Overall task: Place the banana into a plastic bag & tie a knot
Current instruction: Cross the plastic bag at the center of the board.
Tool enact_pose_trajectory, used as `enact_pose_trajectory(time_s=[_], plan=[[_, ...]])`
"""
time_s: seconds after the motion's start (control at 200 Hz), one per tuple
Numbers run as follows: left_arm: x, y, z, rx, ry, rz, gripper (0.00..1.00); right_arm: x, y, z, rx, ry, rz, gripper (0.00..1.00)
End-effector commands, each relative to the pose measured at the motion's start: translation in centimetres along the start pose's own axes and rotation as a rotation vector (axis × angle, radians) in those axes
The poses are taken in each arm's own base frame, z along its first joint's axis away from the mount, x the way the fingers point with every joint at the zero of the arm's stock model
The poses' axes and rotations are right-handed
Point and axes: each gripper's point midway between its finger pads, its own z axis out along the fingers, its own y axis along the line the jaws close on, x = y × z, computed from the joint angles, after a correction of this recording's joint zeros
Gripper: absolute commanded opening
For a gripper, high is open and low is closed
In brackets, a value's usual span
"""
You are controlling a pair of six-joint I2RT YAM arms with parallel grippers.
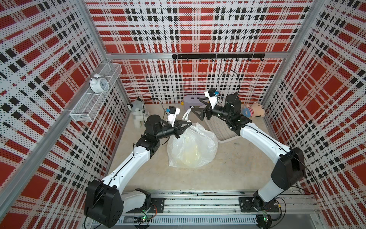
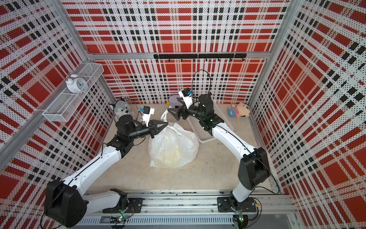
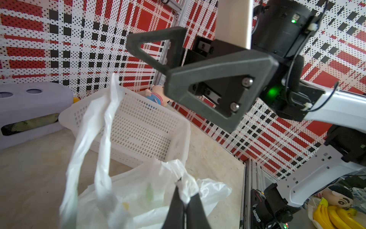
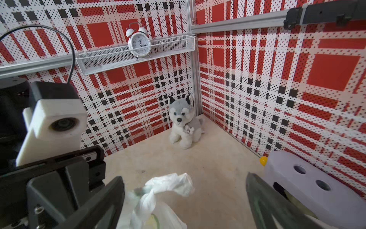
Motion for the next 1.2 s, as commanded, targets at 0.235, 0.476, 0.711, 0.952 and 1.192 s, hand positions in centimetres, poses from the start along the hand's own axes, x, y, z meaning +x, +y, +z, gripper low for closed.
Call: enact_pose_trajectory(time_s=[0.235,0.476,0.711,0.952,1.192], plan=[[-0.6,-0.3,-0.6,-0.010,-0.024,0.028,0.00,1.2,0.3,3.0,-0.206,0.039,0.133,0.87],[-1.1,0.0,-1.1,-0.039,-0.043,0.036,0.00,1.5,1.4,3.1,-0.295,0.041,0.173,0.25],[-2.6,0.7,-2.8,-0.114,-0.128,0.060,0.00,1.2,2.6,0.9,-0.268,0.022,0.160,0.00],[-3.0,1.1,-3.5,-0.143,-0.174,0.065,0.13,0.5,4.5,-1.4,-0.269,-0.014,0.163,0.00],[-2.4,1.0,-2.7,-0.128,-0.154,0.065,0.27,-0.3,5.9,-1.9,-0.286,-0.029,0.160,0.00]])
